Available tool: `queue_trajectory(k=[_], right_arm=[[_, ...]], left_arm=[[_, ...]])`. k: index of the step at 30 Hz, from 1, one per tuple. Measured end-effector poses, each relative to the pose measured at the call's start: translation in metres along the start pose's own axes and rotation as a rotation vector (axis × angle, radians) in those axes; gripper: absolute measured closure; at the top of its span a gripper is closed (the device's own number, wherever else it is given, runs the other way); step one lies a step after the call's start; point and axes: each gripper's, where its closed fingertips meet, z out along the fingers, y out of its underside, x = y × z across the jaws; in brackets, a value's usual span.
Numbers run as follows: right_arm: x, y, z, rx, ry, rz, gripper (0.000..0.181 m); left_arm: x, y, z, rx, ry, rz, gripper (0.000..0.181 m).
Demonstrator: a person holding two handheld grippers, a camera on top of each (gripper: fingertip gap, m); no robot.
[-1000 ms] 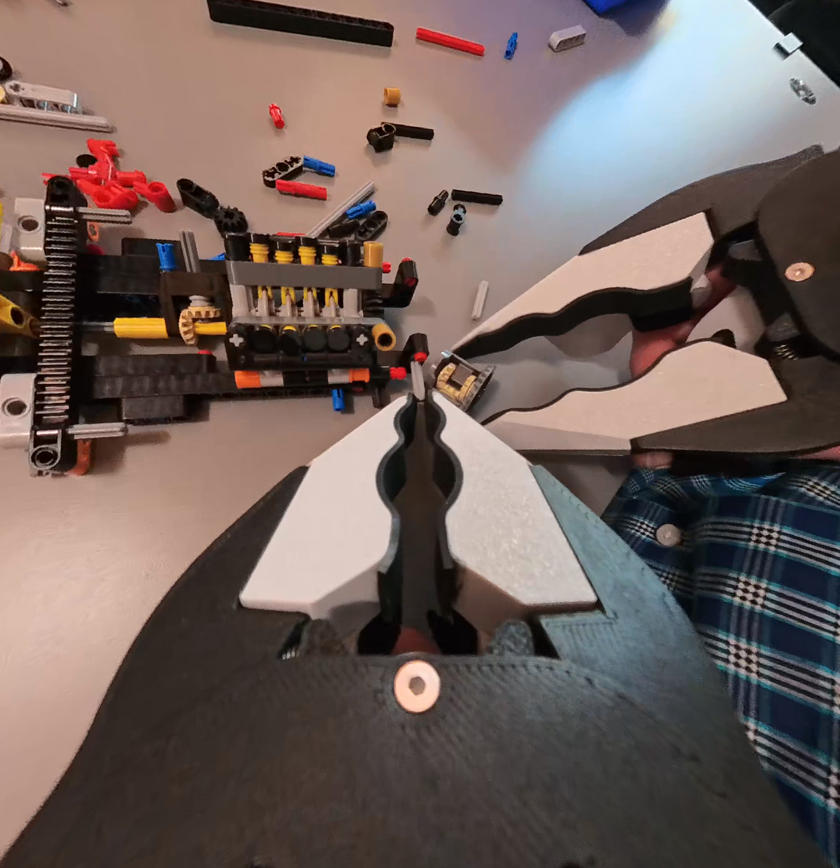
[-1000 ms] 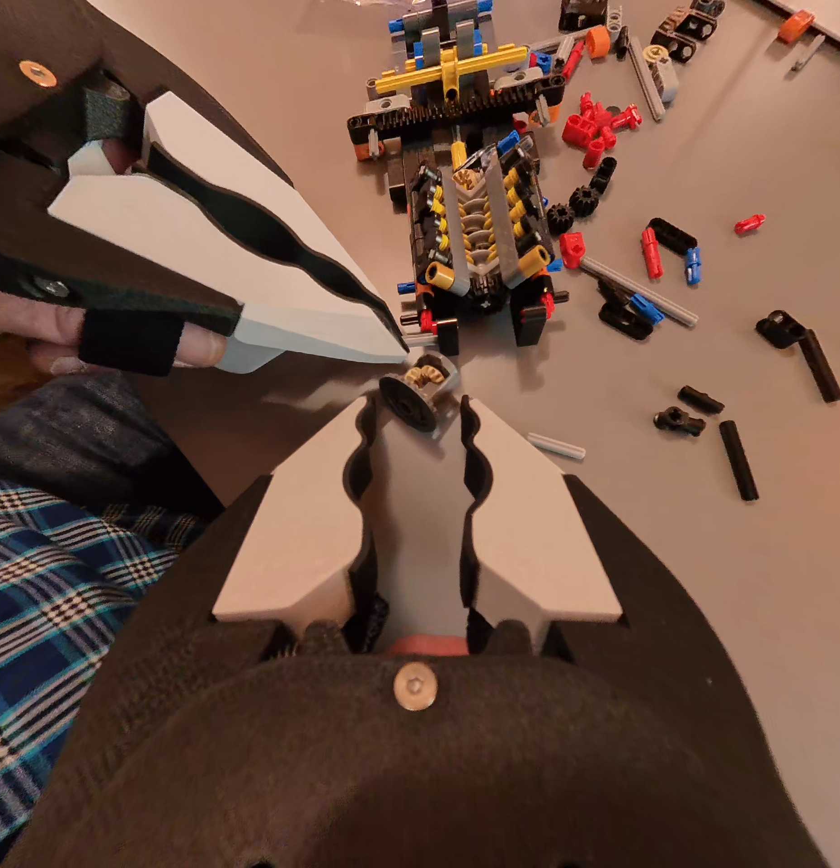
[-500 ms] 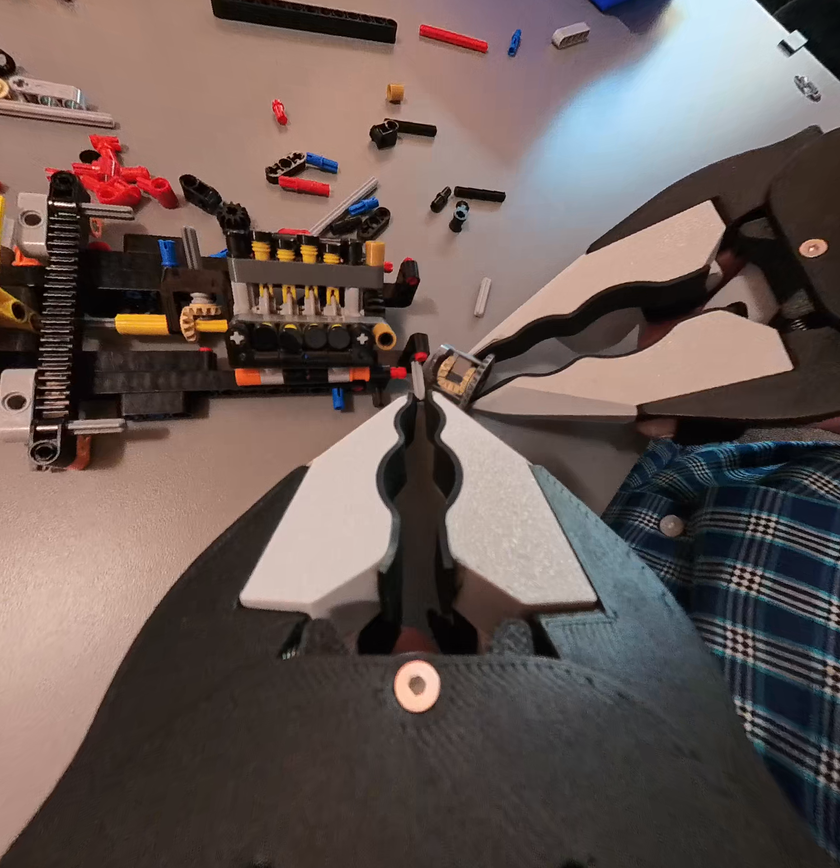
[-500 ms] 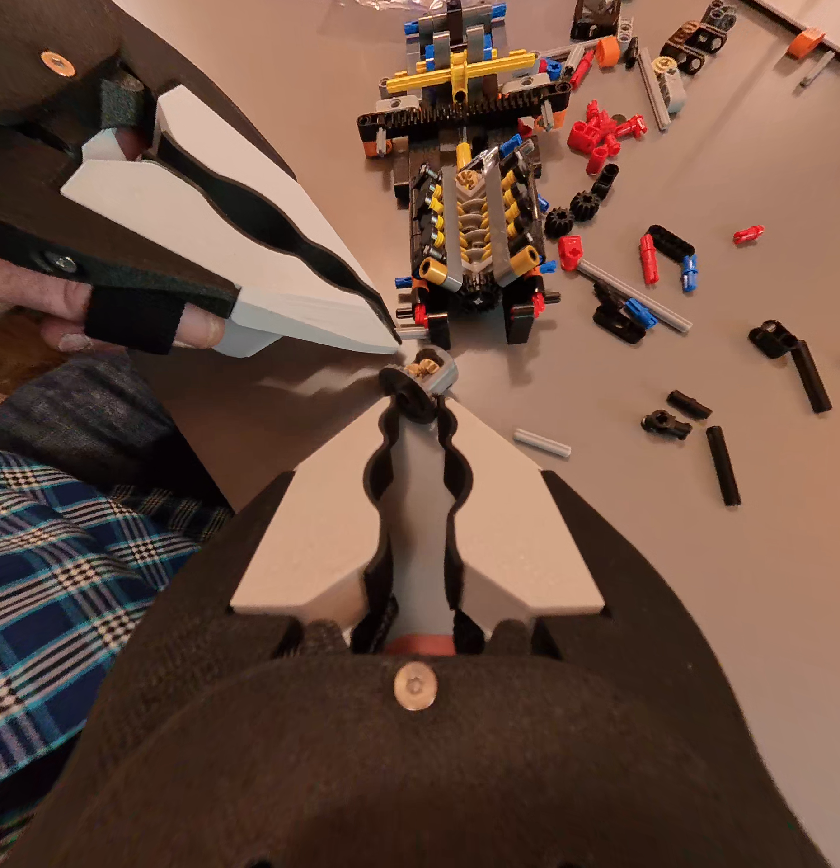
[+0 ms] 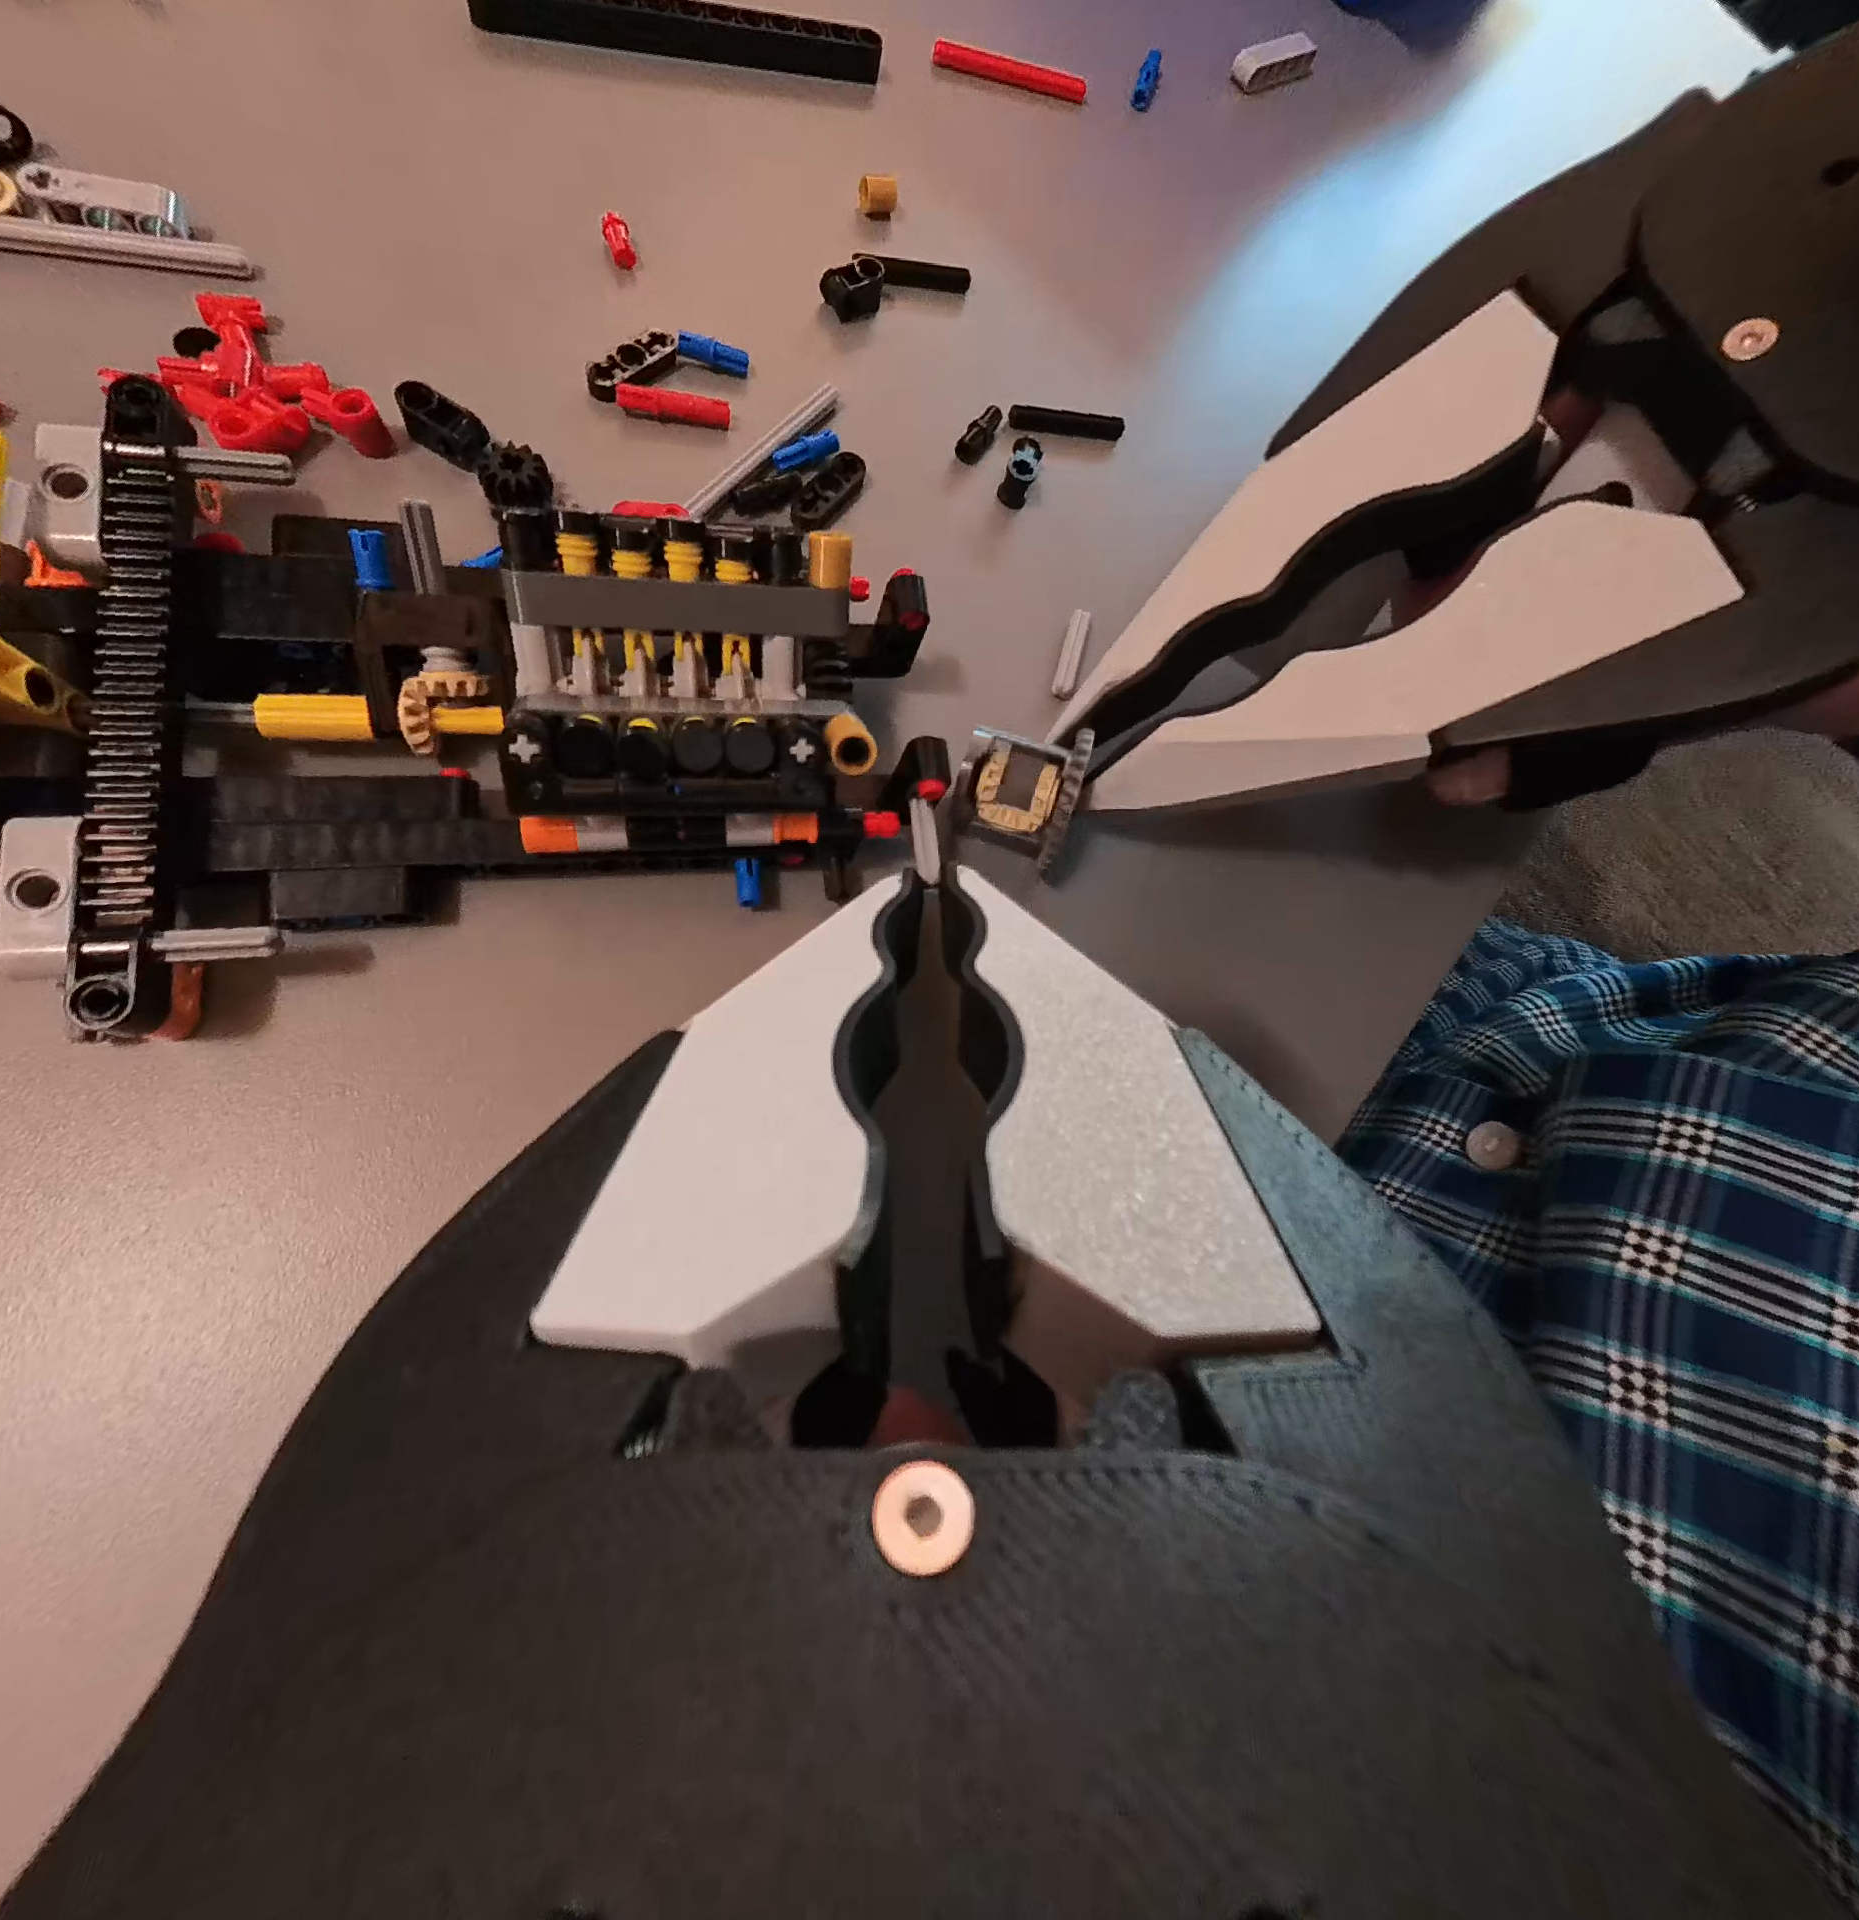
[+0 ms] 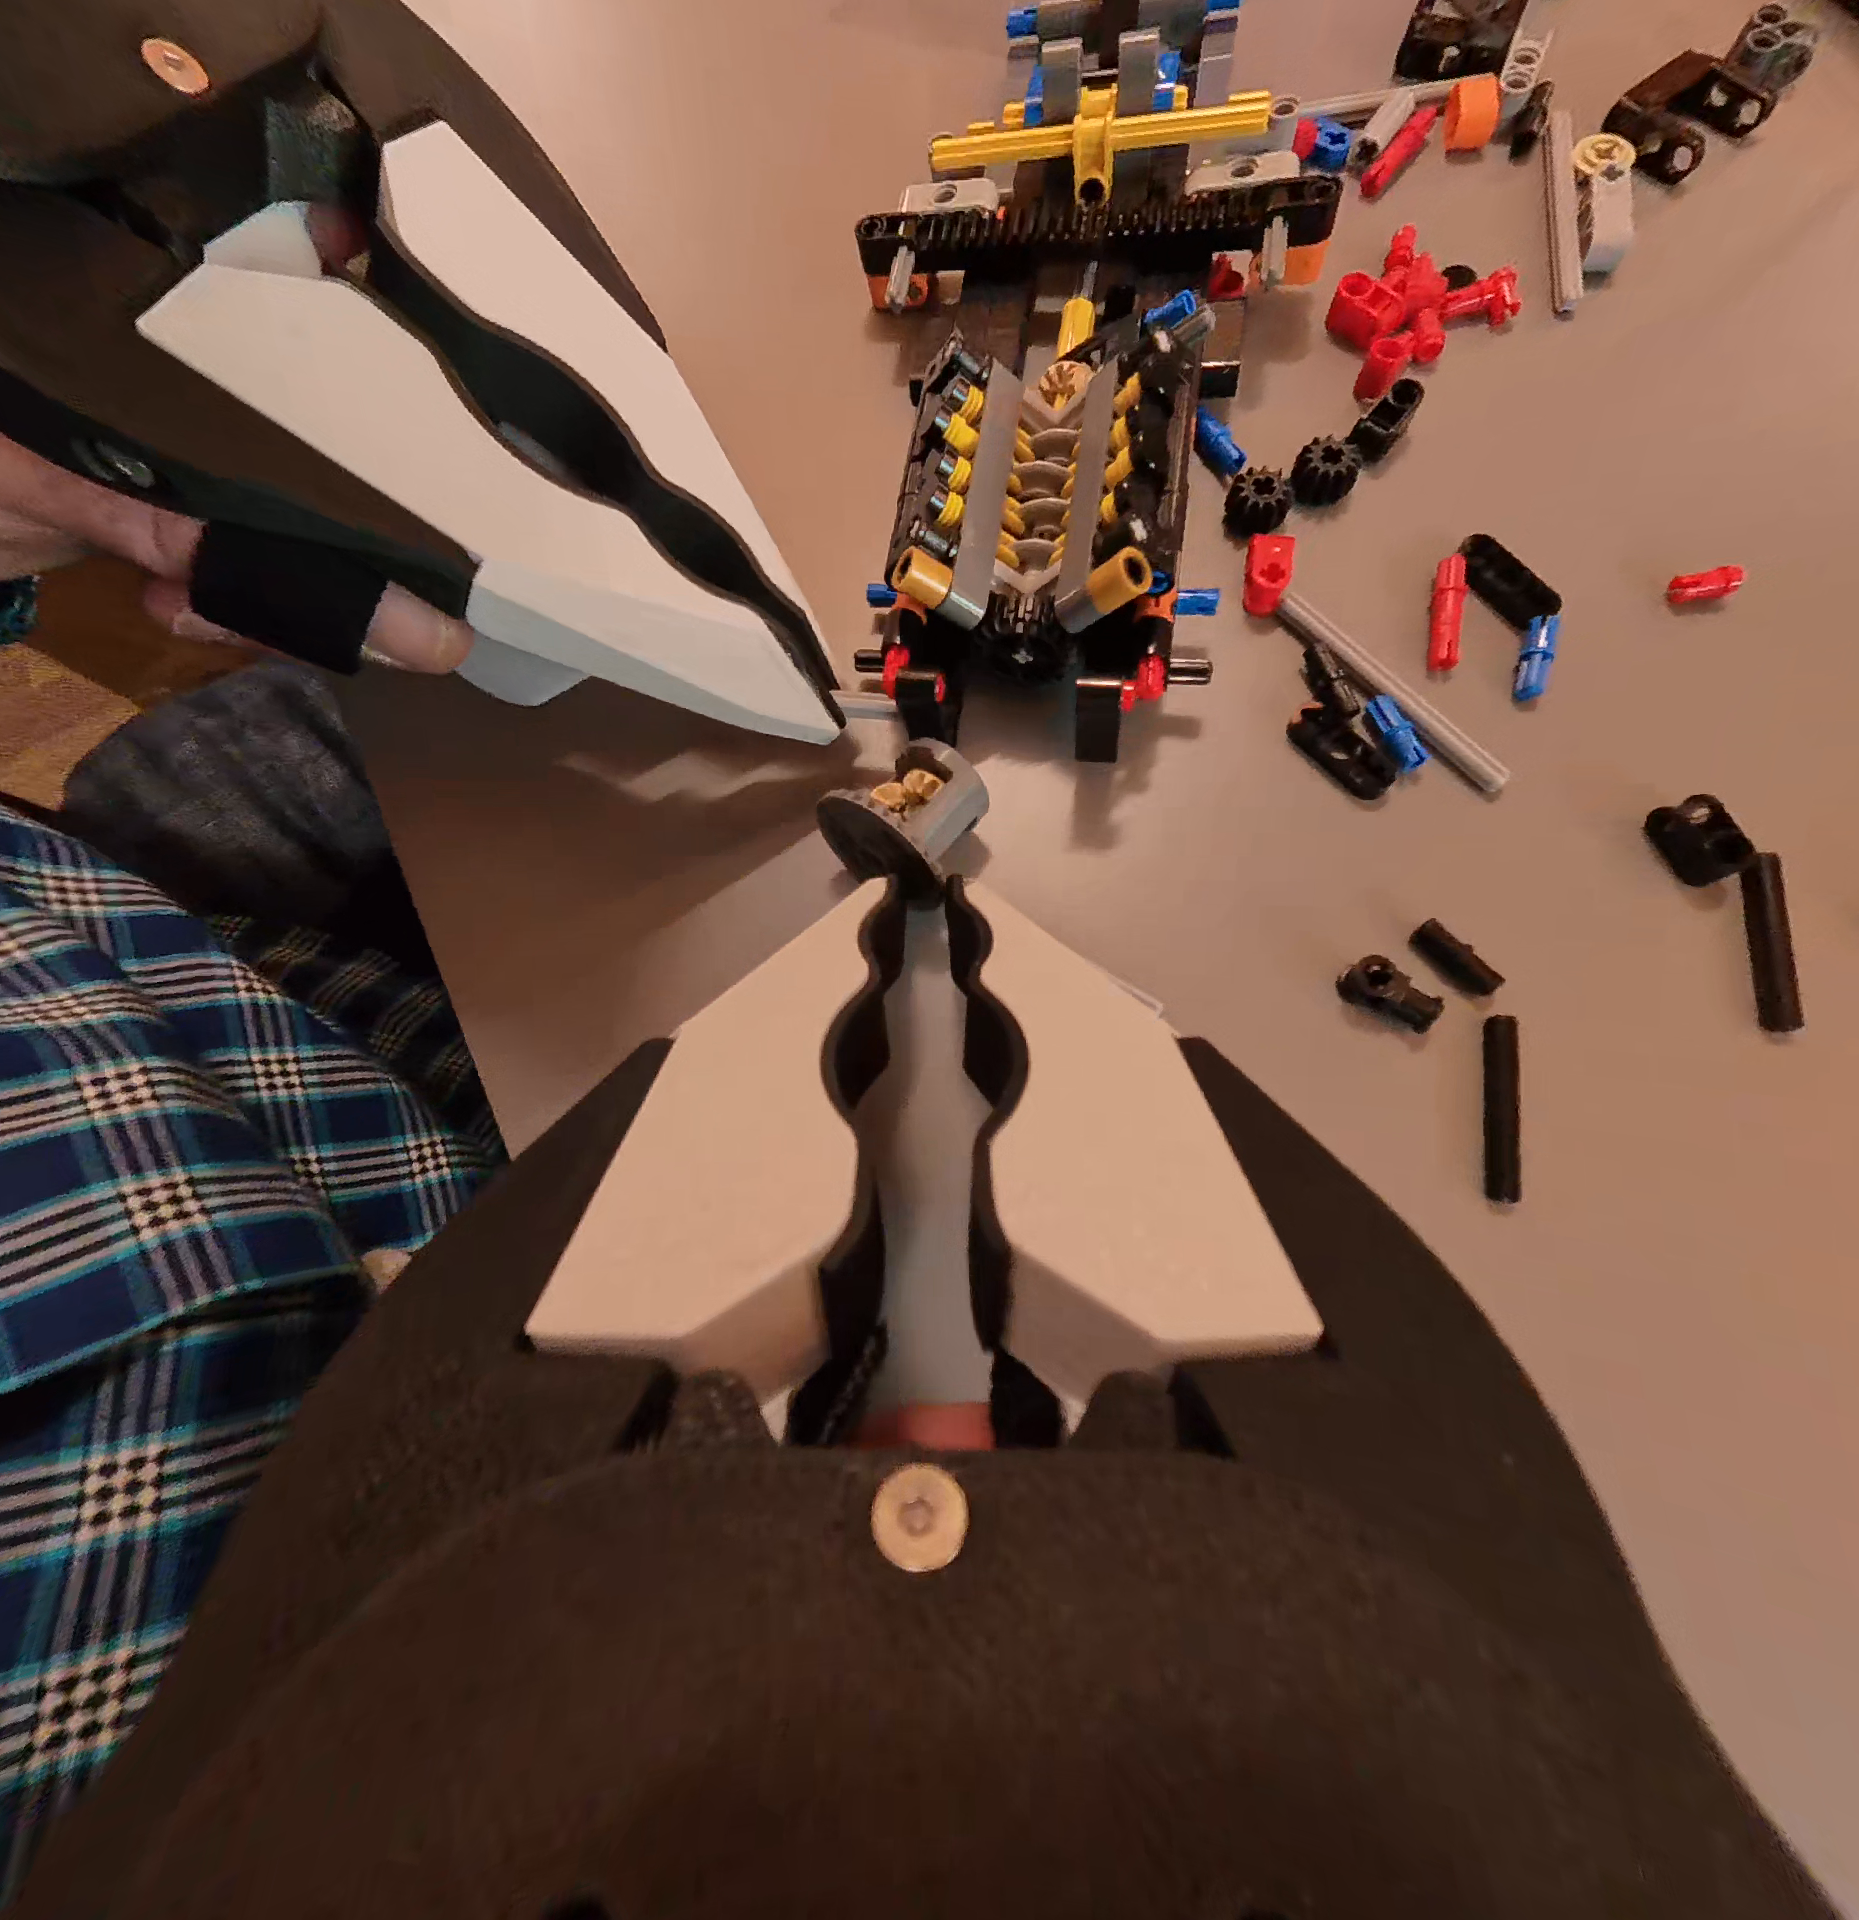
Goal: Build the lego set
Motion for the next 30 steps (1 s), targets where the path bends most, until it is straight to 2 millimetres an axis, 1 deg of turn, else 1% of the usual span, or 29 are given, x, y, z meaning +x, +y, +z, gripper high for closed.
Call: queue_trajectory(k=[4,11,15,16,17,21,23,25,26,30], right_arm=[[0.004,-0.001,-0.003,0.009,-0.020,-0.002,0.175],[0.020,-0.006,-0.003,0.019,0.009,-0.029,0.174],[0.018,-0.007,-0.007,0.036,0.028,-0.024,0.169],[0.018,-0.007,-0.009,0.038,0.041,-0.011,0.164],[0.017,-0.008,-0.012,0.048,0.047,0.005,0.160],[-0.004,-0.009,-0.020,0.069,0.026,0.055,0.159],[-0.018,-0.008,-0.020,0.065,-0.009,0.087,0.162],[-0.027,-0.008,-0.018,0.064,-0.025,0.098,0.162],[-0.028,-0.007,-0.015,0.061,-0.014,0.102,0.161],[-0.026,-0.005,-0.005,0.052,0.033,0.114,0.147]], left_arm=[[0.000,0.000,0.001,-0.003,0.000,-0.002,0.180],[0.000,0.001,0.002,-0.009,-0.006,-0.003,0.180],[0.000,0.000,0.002,-0.011,-0.006,-0.006,0.180],[0.000,0.000,0.002,-0.011,-0.007,-0.006,0.180],[0.000,0.000,0.003,-0.011,-0.007,-0.007,0.180],[0.000,0.001,0.003,-0.014,-0.005,-0.008,0.180],[0.000,0.001,0.003,-0.016,-0.004,-0.007,0.180],[0.000,0.001,0.003,-0.017,-0.002,-0.004,0.180],[0.000,0.001,0.003,-0.017,-0.001,-0.002,0.180],[0.002,0.001,0.003,-0.017,0.002,0.006,0.180]])
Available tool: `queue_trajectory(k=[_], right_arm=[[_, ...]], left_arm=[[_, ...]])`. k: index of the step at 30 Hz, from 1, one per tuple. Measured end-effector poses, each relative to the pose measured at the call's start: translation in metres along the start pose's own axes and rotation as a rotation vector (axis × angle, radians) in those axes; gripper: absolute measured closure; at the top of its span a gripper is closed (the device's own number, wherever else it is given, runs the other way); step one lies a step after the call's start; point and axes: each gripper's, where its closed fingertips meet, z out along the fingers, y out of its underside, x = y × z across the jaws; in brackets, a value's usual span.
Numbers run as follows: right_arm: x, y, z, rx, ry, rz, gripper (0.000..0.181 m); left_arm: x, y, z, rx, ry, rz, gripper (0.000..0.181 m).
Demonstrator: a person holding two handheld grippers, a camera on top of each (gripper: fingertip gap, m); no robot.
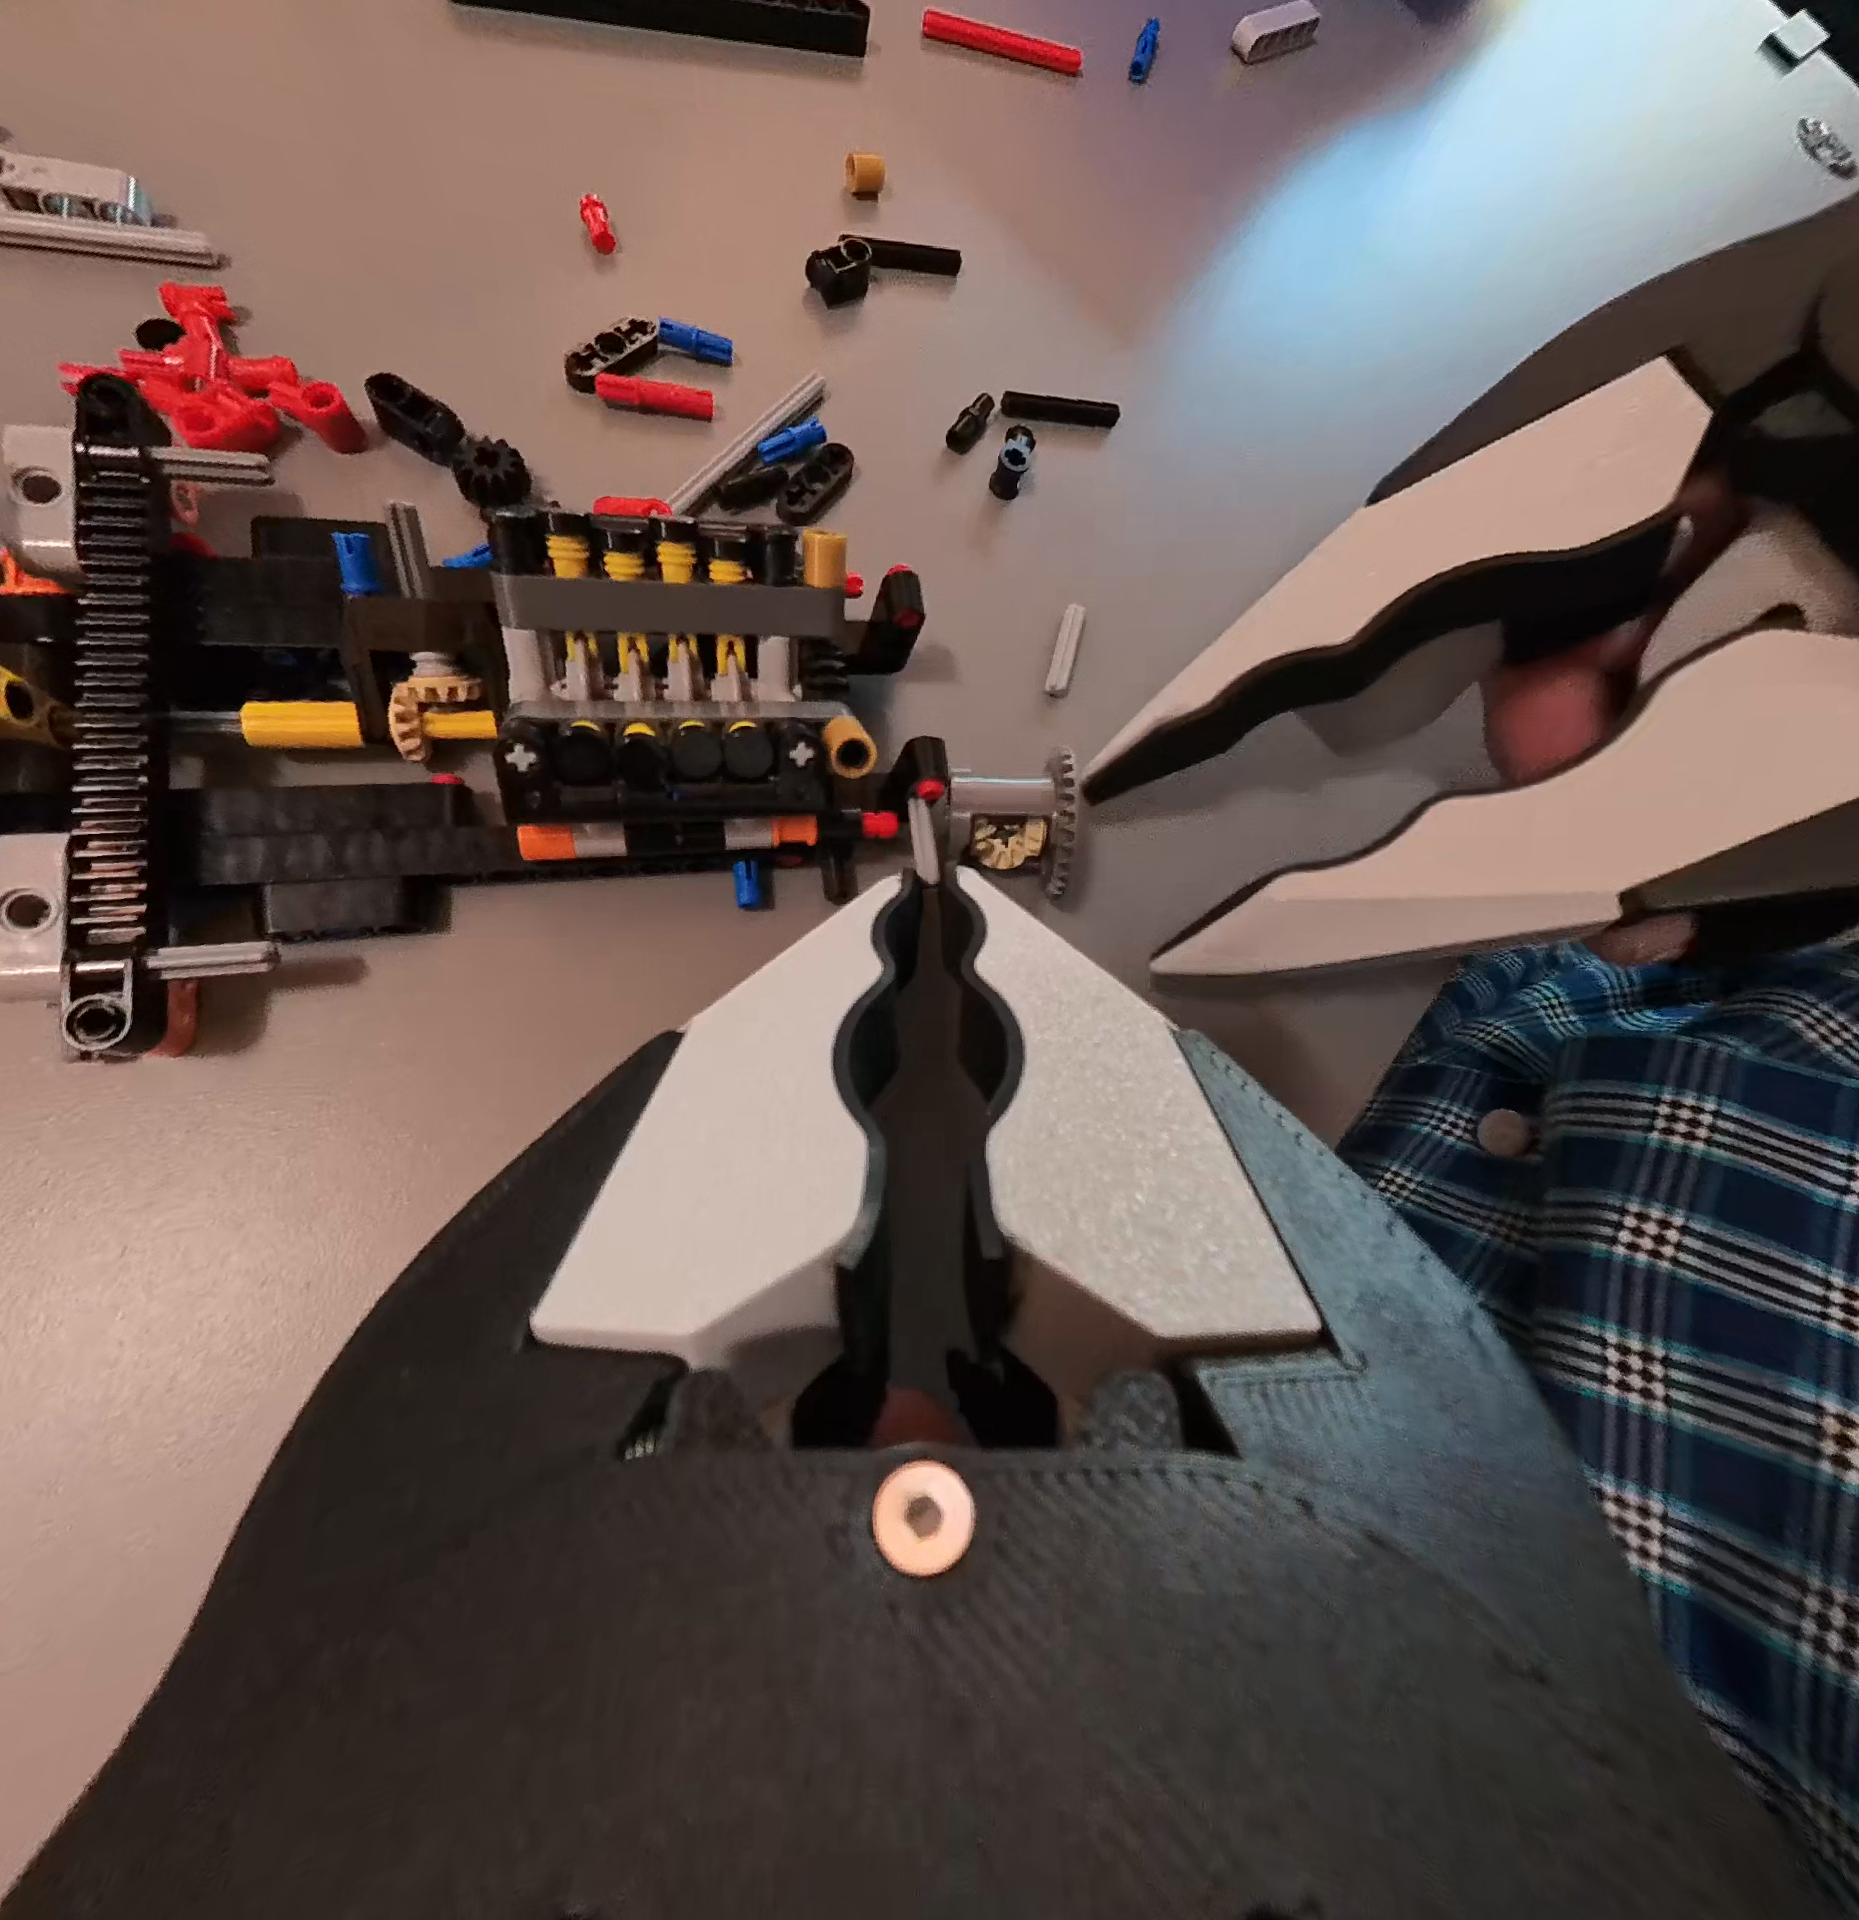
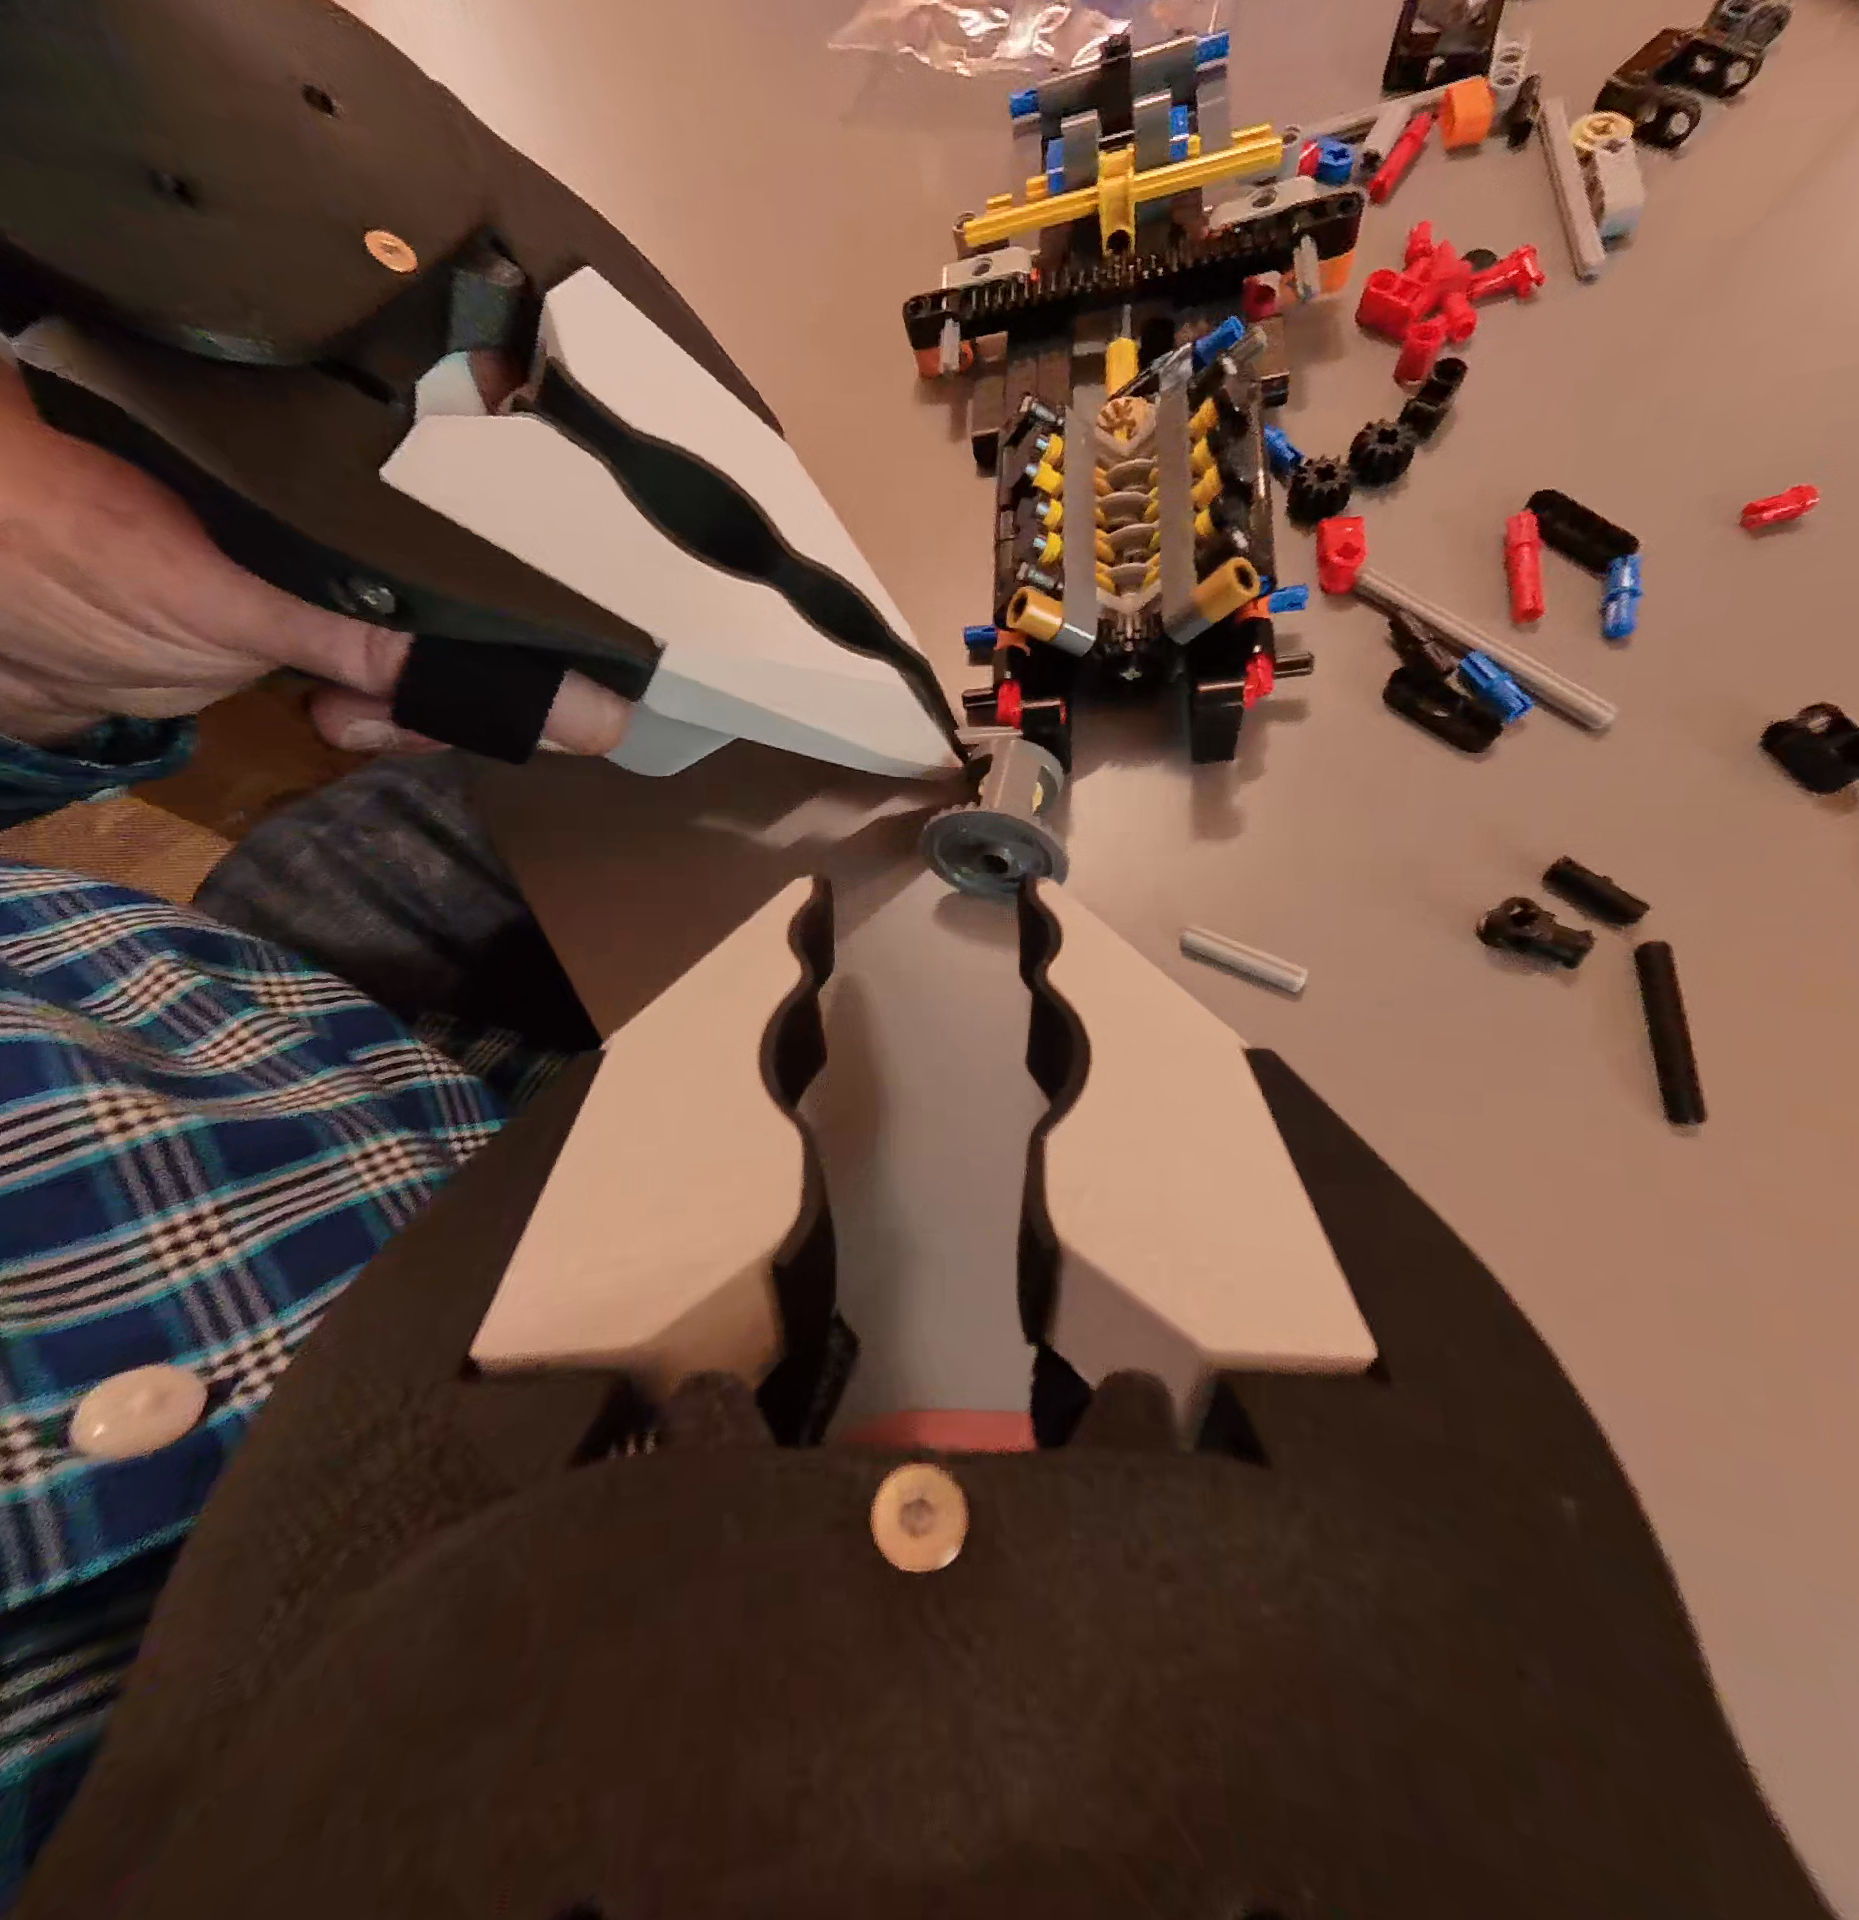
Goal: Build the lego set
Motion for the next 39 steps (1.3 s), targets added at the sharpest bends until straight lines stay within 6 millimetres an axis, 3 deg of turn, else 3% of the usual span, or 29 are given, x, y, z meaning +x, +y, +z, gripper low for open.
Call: queue_trajectory(k=[9,22,39], right_arm=[[0.009,-0.004,0.006,-0.001,0.078,-0.020,0.149],[0.028,-0.006,0.003,0.011,0.120,-0.037,0.167],[0.029,-0.005,-0.001,0.023,0.107,-0.053,0.181]], left_arm=[[0.001,-0.001,-0.001,0.010,0.005,0.000,0.180],[0.000,0.000,-0.001,0.006,0.007,-0.004,0.180],[0.000,0.000,-0.001,0.006,0.001,0.004,0.180]])
